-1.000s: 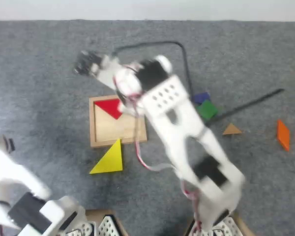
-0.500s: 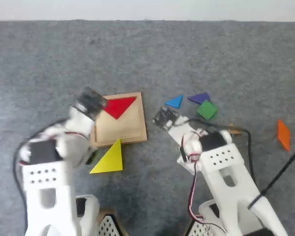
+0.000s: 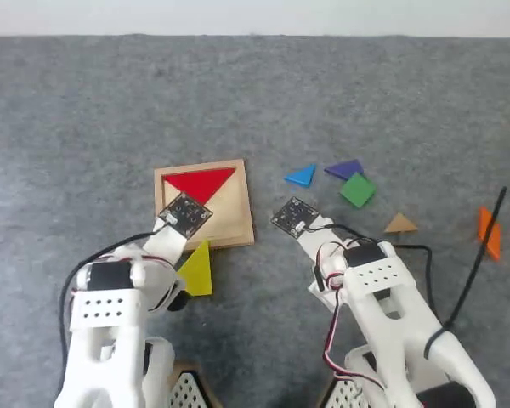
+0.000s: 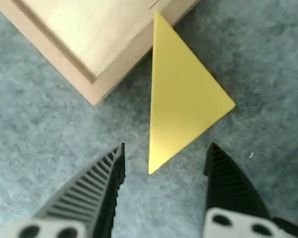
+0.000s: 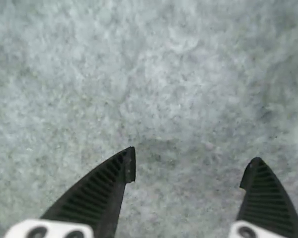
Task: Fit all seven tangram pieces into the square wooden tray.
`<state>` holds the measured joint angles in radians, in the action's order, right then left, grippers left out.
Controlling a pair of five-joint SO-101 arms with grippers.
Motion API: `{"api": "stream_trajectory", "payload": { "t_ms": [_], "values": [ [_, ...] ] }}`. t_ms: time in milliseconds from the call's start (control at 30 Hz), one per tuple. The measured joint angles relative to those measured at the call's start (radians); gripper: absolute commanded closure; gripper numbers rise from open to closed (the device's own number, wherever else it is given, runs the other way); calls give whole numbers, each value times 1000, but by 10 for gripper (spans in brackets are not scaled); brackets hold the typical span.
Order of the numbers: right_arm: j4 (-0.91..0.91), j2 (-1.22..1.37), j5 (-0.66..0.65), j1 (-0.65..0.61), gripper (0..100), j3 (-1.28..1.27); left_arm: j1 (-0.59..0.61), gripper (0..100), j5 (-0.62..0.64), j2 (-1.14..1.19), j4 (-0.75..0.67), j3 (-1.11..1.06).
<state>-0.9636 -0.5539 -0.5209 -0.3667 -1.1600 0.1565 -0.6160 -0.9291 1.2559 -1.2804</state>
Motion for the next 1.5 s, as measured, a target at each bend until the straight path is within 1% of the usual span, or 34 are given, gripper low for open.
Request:
{"api": "stream_trajectory", "payload": {
  "t_ms": [200, 300, 433, 633, 733, 800, 1000, 1200, 1367, 1500],
  "values": [
    [0, 0, 0, 0, 673, 0, 0, 746, -25, -2, -21, -25],
    [0, 0, 0, 0, 673, 0, 0, 746, -68, -2, -21, -40],
    [0, 0, 0, 0, 673, 0, -6, 746, -78, -2, -21, -41],
    [0, 0, 0, 0, 673, 0, -101, 746, -91, -2, -21, -44],
    [0, 0, 0, 0, 673, 0, -126, 746, -91, -2, -21, -44],
    [0, 0, 0, 0, 673, 0, -127, 746, -89, -2, -23, -48],
    [0, 0, 0, 0, 673, 0, -129, 745, -92, -2, -87, -103],
    [0, 0, 0, 0, 673, 0, -129, 745, -92, -2, -103, -104],
    [0, 0, 3, 0, 673, 0, -129, 745, -52, -2, -166, -141],
    [0, 0, 3, 0, 673, 0, -129, 745, -43, -2, -176, -141]
  ]
}}
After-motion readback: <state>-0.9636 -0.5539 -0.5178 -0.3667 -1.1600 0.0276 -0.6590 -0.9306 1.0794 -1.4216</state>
